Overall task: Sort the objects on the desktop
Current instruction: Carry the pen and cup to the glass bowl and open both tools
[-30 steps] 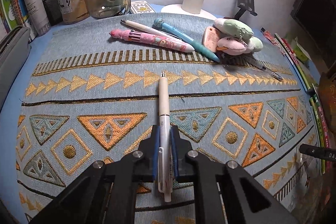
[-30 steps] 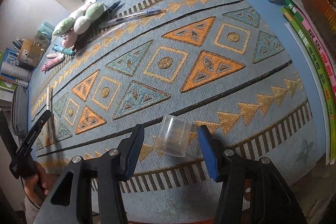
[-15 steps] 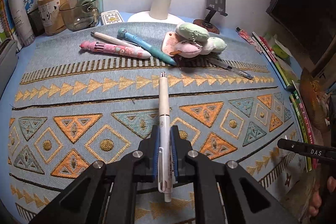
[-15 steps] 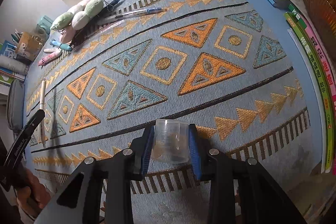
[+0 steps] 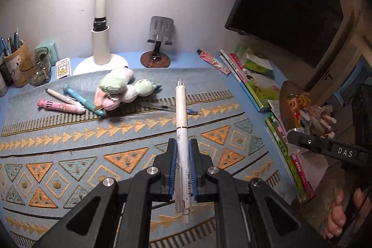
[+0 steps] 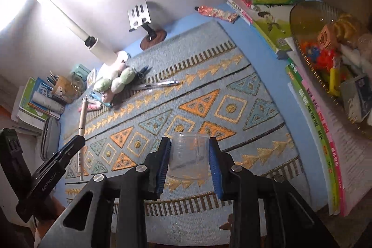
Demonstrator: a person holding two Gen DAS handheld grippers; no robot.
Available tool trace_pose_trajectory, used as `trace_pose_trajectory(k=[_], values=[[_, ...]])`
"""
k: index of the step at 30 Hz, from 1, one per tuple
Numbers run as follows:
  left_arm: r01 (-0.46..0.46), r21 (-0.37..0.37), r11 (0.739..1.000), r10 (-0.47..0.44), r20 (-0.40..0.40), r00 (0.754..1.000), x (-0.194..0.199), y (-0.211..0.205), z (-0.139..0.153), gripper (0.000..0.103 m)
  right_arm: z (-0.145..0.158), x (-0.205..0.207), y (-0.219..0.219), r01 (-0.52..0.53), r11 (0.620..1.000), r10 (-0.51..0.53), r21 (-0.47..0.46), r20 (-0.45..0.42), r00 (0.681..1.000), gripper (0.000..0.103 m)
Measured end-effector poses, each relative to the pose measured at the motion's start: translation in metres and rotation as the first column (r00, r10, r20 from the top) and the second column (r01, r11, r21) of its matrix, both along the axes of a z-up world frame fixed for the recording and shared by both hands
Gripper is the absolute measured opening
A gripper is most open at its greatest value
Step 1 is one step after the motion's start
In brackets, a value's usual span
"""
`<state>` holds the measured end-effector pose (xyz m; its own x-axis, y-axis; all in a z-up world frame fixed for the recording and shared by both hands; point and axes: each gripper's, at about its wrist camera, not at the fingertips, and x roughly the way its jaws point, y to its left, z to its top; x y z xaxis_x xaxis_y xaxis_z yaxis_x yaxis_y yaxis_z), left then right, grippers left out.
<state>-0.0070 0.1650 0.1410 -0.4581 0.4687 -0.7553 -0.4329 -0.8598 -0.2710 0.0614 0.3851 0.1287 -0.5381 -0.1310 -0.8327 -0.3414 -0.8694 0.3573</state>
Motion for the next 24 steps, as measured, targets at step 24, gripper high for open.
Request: trace_pose_trajectory(k=[24], values=[[0.359, 0.144, 0.922, -0.354, -0.059, 0.933, 0.041, 0.266, 0.031, 0.008, 0.077, 0.108, 0.221, 0.303, 0.950, -0.280, 0.080, -0.217, 0.935, 0.033]])
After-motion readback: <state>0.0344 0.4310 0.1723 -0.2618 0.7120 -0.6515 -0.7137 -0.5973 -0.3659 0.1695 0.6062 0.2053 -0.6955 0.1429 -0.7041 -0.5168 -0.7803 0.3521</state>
